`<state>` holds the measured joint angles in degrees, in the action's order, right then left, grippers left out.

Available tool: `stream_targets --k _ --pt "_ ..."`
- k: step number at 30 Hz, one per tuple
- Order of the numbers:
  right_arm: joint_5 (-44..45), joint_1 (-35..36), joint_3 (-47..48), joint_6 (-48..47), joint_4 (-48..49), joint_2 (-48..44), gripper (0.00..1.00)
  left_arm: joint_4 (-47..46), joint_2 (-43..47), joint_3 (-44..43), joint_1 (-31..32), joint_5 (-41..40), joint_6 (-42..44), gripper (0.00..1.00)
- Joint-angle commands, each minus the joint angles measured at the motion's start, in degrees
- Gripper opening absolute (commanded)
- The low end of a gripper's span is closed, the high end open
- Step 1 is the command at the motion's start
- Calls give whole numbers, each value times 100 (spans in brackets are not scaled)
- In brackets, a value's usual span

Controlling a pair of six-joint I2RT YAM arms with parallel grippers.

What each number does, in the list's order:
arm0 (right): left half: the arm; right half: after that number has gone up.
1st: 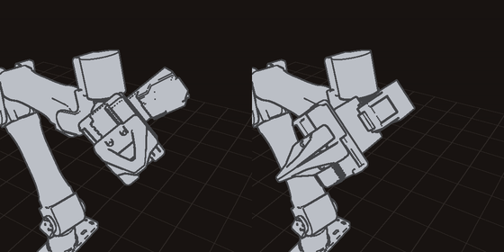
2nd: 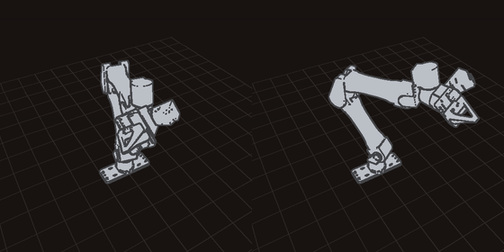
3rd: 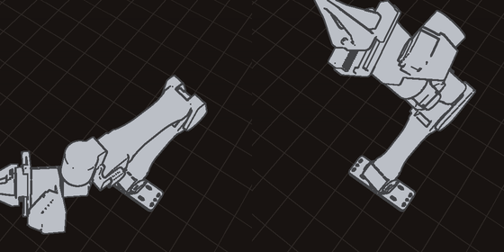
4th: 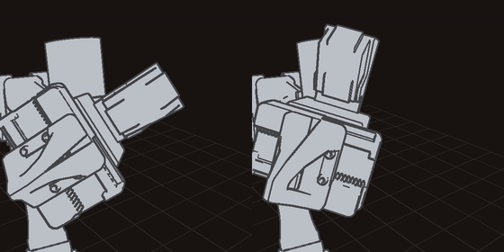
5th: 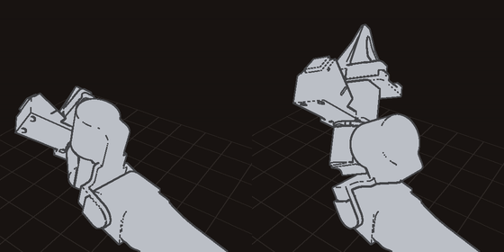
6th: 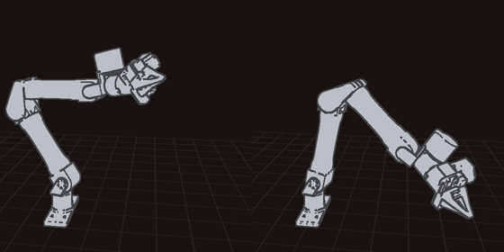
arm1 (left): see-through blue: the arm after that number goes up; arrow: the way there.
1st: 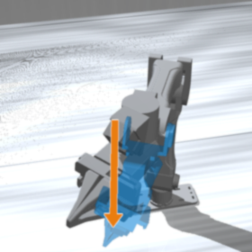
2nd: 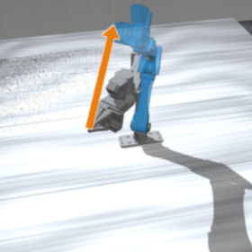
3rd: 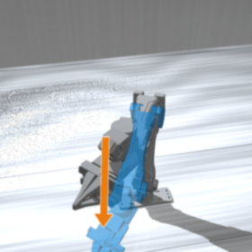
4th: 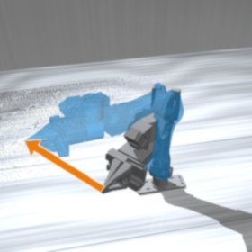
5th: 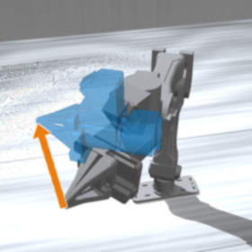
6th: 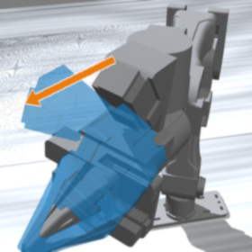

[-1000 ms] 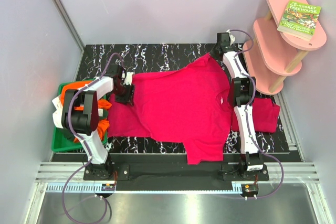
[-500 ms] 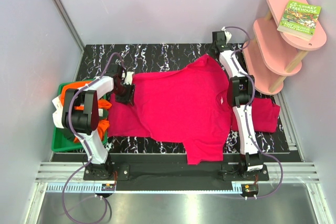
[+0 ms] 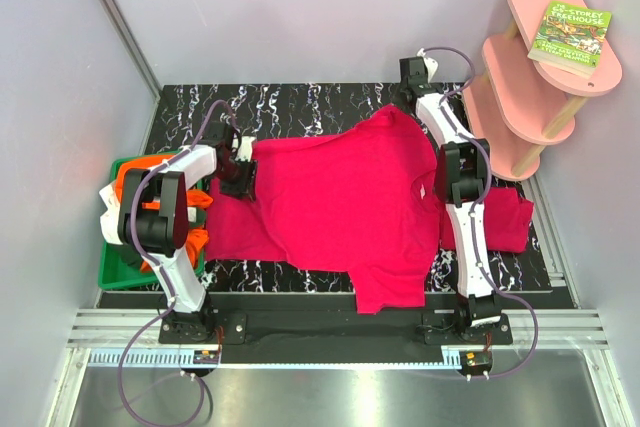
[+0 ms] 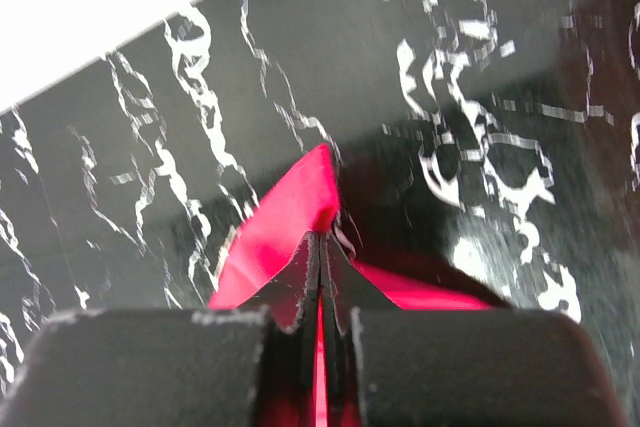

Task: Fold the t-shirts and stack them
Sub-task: Grap the side of the flattened tshirt furthest away from the robot with both arms

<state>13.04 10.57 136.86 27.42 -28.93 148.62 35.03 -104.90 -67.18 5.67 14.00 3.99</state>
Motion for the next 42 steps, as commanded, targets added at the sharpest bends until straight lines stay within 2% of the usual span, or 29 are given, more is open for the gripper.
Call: stream_targets --k 1,3,4,6,7,10,12,25,42 --pt "146 94 -553 27 159 -711 0 -57 -241 -102 30 226 -47 48" --pt "190 112 -695 27 221 -773 0 -57 -250 -111 30 226 -47 48" --pt "216 112 -713 18 238 -764 4 -57 -250 -120 30 226 -39 48" --pt "374 112 -661 -52 238 -703 19 -57 -250 -129 30 217 -47 48" --pt "401 112 -539 -79 230 -668 36 -57 -259 -129 30 226 -47 48" --pt "445 112 -266 -131 238 -588 54 -57 -259 -129 30 235 -65 48" --pt "428 103 -142 -140 230 -544 58 -57 -268 -138 30 226 -65 48" --pt "-64 95 561 220 151 106 57 -48 -347 -191 39 200 -91 47" --pt "-82 60 605 519 124 545 57 -22 -303 -138 39 173 -30 47"
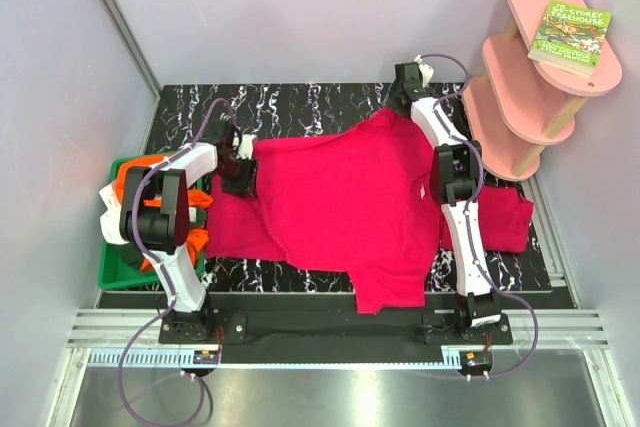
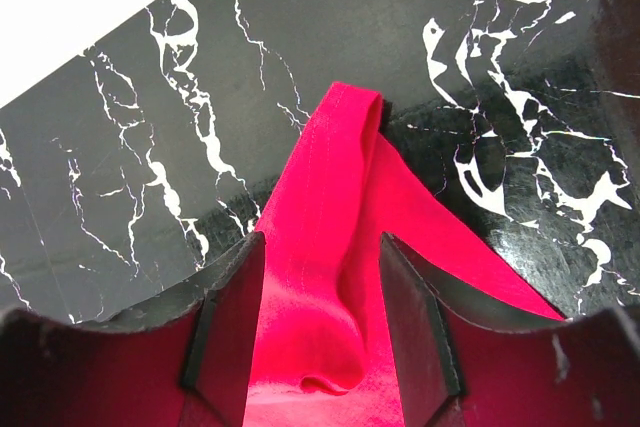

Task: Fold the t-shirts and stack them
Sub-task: Grap the side of the flattened tshirt furthest away from the robot with both arms

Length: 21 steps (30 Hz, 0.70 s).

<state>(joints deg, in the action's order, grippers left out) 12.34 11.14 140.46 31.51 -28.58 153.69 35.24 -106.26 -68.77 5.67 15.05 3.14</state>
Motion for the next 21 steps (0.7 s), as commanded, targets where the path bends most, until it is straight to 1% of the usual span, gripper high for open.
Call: stream_targets --k 1,4,8,9,11,15,16,18,19,21 --pt "-21 -6 227 119 81 56 57 -44 -176 22 39 68 47 47" --pt "-65 -41 201 180 81 109 56 -35 -176 31 39 60 73 47" --pt "-161 -76 174 303 81 179 52 -44 -194 39 39 68 64 47" --pt "-188 -76 174 330 89 188 49 -44 -194 39 39 60 64 47" --pt "-205 -85 157 374 80 205 45 -44 -194 39 39 68 73 47" --pt "-162 -94 165 409 89 197 28 -44 -202 31 39 68 82 47" --pt "-127 -103 157 400 81 188 21 -44 -194 31 39 68 73 47" --pt "-65 -103 165 383 107 153 18 -53 -202 31 39 68 64 47" --pt "-39 -94 174 348 98 135 18 -44 -211 22 39 68 64 47" --pt "31 -94 192 304 124 100 23 -44 -211 22 39 86 56 47"
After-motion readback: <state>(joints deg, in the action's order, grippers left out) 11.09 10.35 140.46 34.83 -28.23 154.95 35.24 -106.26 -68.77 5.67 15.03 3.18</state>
